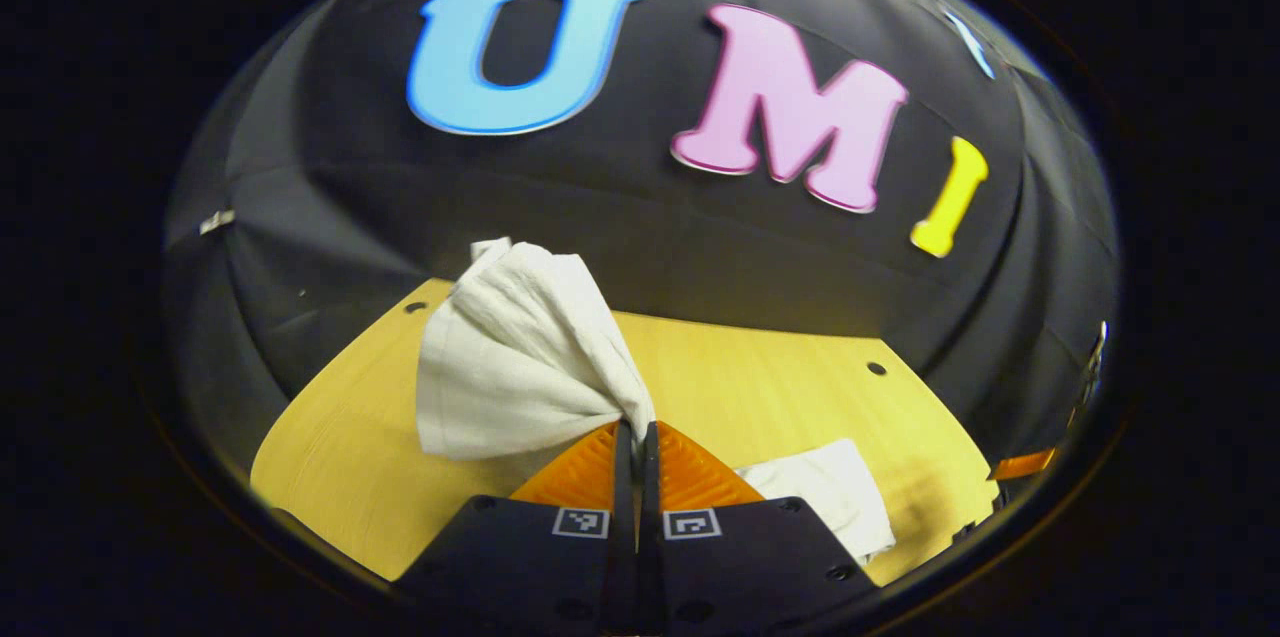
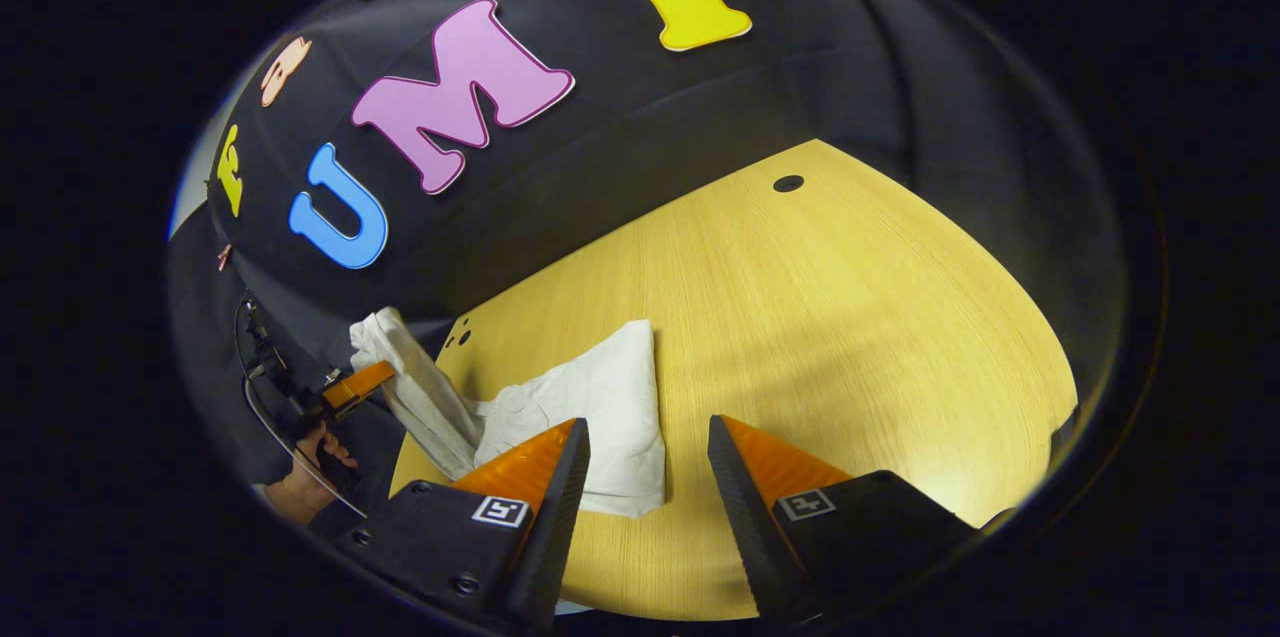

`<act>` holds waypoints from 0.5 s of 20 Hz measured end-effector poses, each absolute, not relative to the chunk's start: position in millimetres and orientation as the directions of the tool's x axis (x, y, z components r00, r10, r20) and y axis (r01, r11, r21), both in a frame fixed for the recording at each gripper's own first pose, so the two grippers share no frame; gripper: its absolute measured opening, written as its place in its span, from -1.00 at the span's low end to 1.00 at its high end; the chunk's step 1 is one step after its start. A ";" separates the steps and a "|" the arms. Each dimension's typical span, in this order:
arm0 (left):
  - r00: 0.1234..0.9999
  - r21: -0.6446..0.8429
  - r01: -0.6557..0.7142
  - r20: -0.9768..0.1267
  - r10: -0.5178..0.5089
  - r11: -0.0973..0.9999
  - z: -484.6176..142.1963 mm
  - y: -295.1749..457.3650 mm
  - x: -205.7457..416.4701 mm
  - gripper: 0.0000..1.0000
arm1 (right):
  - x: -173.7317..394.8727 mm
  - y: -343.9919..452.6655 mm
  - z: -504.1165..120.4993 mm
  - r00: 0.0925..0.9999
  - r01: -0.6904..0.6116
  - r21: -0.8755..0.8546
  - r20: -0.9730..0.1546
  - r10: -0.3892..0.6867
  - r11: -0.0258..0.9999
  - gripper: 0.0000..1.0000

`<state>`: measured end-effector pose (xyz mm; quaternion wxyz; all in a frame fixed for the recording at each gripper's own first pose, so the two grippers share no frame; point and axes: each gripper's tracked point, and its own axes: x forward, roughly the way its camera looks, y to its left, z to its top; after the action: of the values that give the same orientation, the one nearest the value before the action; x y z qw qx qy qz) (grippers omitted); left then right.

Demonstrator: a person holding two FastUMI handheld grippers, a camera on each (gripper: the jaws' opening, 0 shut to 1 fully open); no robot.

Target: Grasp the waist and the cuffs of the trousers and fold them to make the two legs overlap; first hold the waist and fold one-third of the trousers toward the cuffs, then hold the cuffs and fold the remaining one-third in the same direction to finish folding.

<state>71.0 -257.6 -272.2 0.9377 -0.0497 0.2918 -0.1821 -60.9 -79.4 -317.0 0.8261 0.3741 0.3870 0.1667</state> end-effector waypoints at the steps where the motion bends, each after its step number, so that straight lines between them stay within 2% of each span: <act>1: 0.749 -0.193 0.346 -0.532 -0.394 0.918 -272.6 -272.1 65.8 -0.89 | -63.9 -83.4 -317.9 0.646 0.018 0.744 -0.519 0.560 0.668 0.49; 10: 0.579 -0.133 0.601 -0.608 -0.543 0.788 -315.1 -374.7 -5.6 -0.89 | -83.9 -120.7 -336.2 0.651 0.108 0.726 -0.568 0.504 0.679 0.50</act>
<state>-5.6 -374.7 -315.1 0.8874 0.0438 0.3268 -0.3222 -83.9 -120.7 -336.2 0.8242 0.3825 0.4000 0.1198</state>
